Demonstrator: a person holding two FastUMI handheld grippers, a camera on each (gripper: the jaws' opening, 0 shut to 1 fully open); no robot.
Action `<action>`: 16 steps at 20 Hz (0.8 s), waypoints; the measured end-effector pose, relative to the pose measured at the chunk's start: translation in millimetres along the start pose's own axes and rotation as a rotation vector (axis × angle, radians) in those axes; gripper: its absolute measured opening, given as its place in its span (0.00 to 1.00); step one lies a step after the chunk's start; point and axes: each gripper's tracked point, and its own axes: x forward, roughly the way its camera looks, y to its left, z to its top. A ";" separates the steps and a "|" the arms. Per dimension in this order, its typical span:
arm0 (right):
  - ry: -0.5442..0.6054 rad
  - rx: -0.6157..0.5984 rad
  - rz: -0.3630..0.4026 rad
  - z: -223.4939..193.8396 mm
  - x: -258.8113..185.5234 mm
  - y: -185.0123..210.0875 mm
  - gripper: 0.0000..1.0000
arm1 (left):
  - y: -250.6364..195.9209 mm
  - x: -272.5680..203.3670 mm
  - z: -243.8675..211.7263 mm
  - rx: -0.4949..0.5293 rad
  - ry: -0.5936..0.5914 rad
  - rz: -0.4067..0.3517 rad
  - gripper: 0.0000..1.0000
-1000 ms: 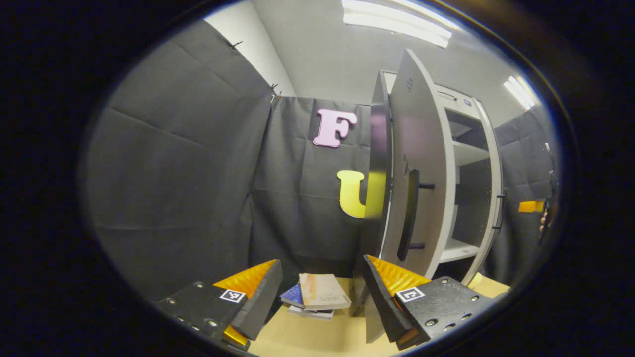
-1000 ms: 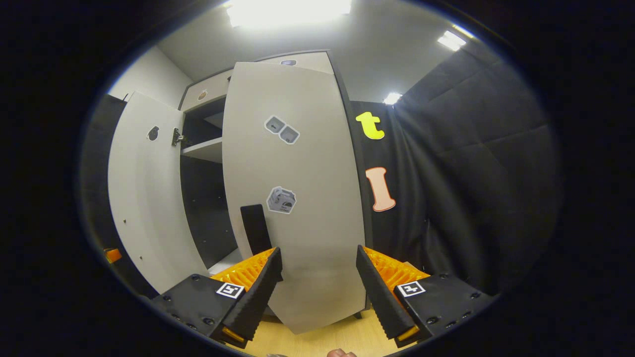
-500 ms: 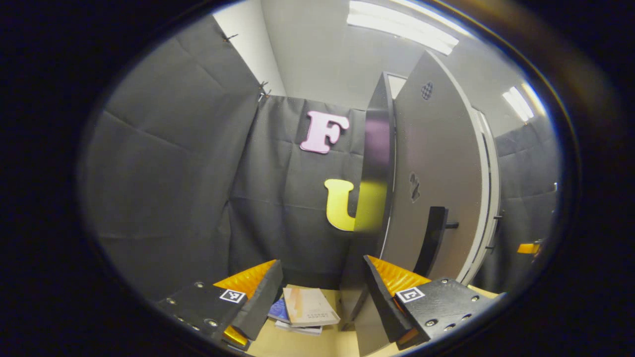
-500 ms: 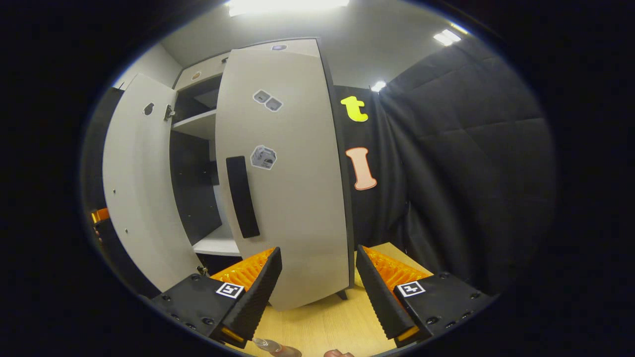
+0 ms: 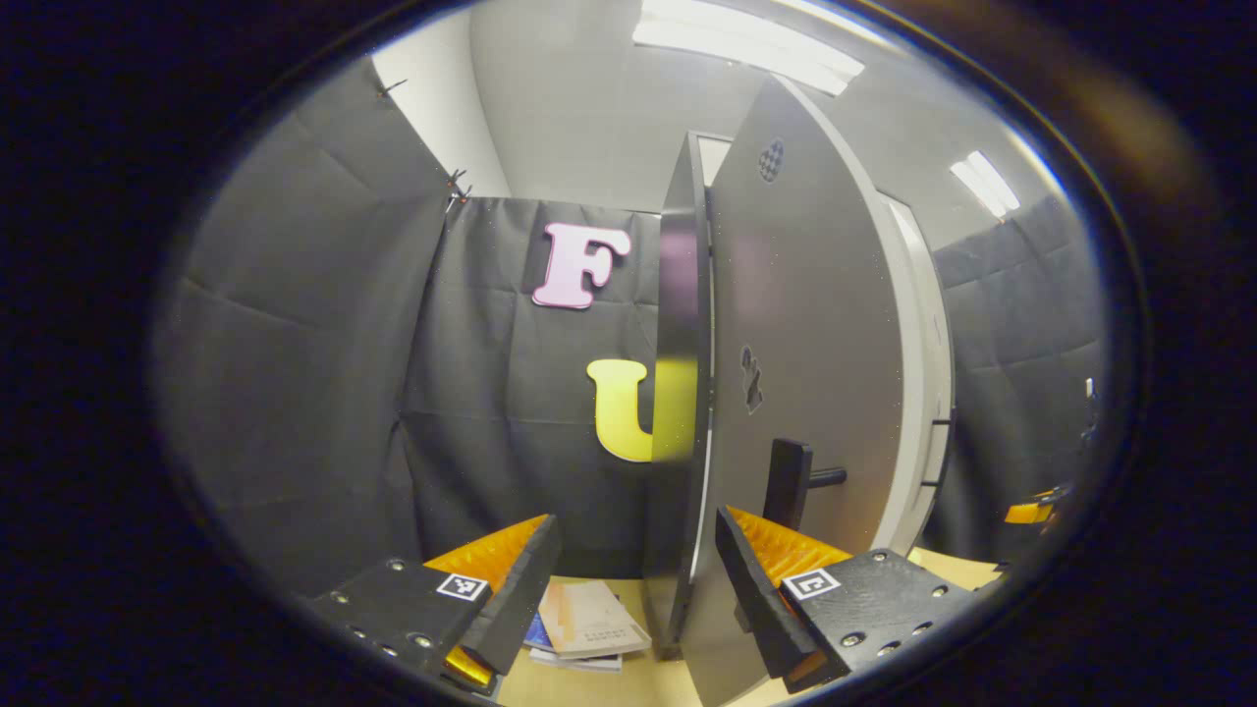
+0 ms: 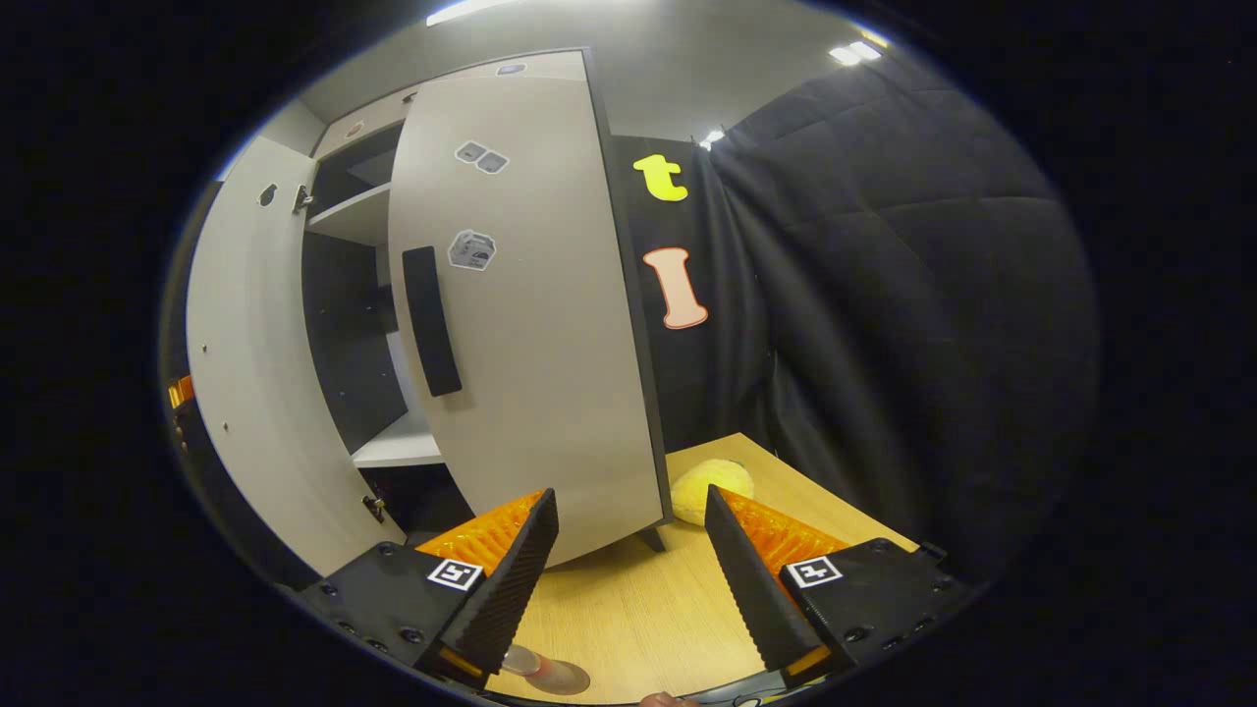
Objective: Grasp the bottle in the cabinet with the left hand and place it on the coaster, then close the right door with the right hand and the left door with the left hand.
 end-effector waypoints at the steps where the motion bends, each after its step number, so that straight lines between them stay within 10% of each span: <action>1: 0.017 0.004 -0.015 -4.3 0.2 -4.6 0.96 | -2.9 -0.7 1.9 0.014 -0.001 0.004 0.99; 16: -0.047 -0.135 0.010 27.7 3.4 -16.7 0.96 | -140.1 23.4 -13.8 -0.085 0.000 -0.024 0.96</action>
